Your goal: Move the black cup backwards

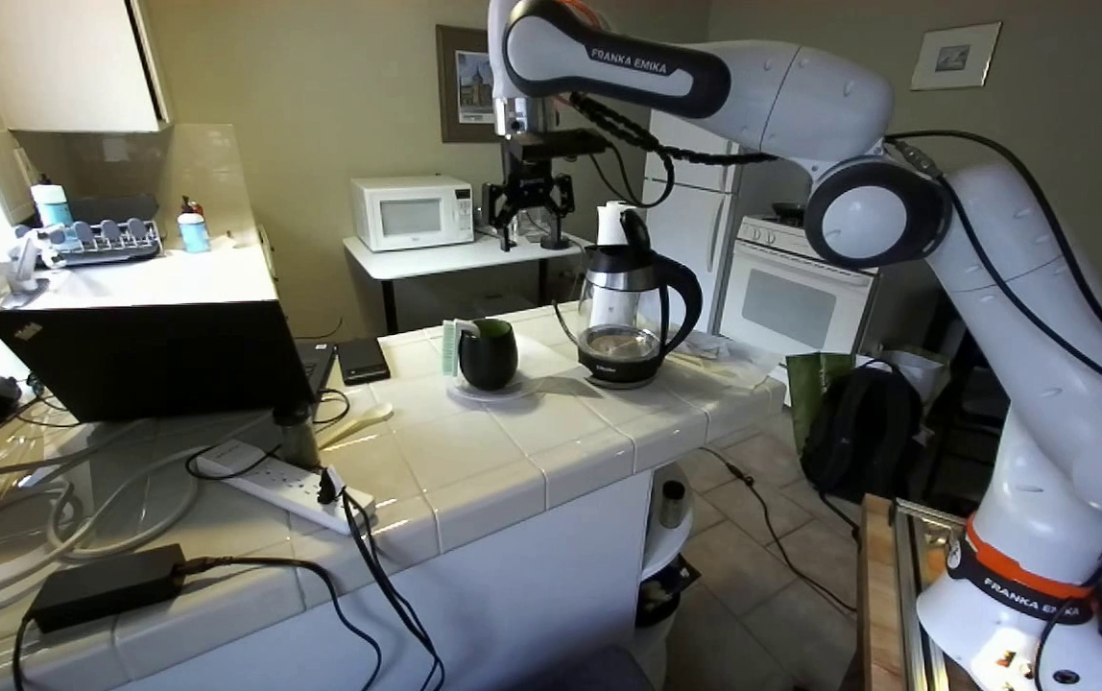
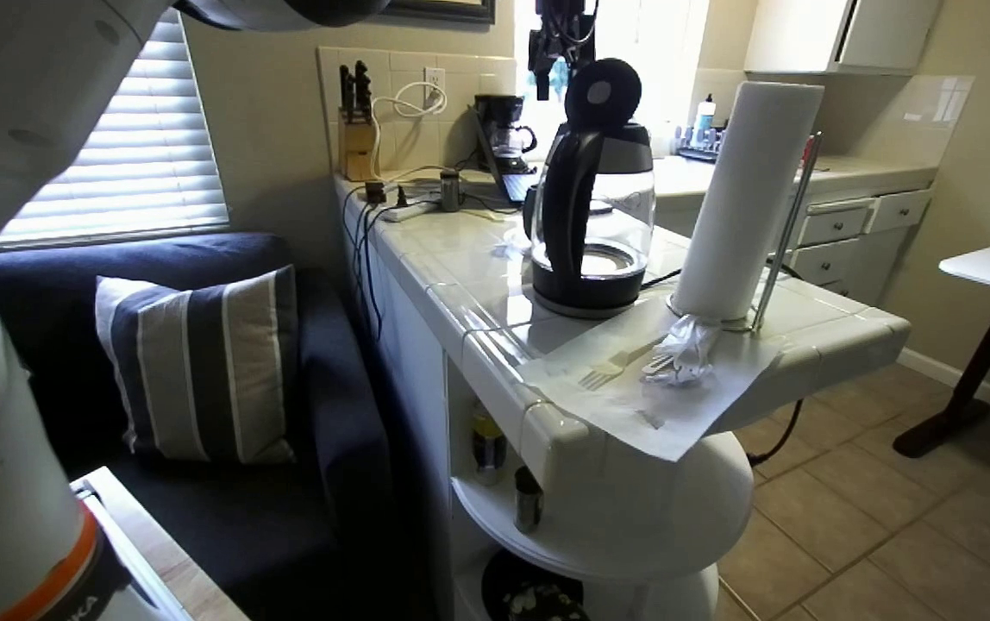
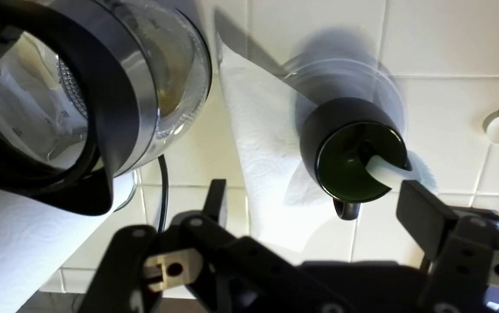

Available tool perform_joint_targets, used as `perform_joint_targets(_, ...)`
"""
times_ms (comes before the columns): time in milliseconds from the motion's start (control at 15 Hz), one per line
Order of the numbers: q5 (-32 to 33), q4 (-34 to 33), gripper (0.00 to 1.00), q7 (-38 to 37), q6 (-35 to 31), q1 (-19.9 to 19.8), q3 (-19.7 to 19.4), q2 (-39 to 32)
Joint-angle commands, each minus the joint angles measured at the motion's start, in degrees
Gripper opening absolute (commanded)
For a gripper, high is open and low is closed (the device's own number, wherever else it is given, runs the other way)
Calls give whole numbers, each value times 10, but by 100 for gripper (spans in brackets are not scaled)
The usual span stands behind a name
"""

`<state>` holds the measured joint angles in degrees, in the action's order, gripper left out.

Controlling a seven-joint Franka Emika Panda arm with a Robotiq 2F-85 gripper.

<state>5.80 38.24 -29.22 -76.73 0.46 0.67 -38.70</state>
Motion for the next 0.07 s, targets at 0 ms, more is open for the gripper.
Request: perform_joint_targets(0,0,1,100,2,0,0,0,0)
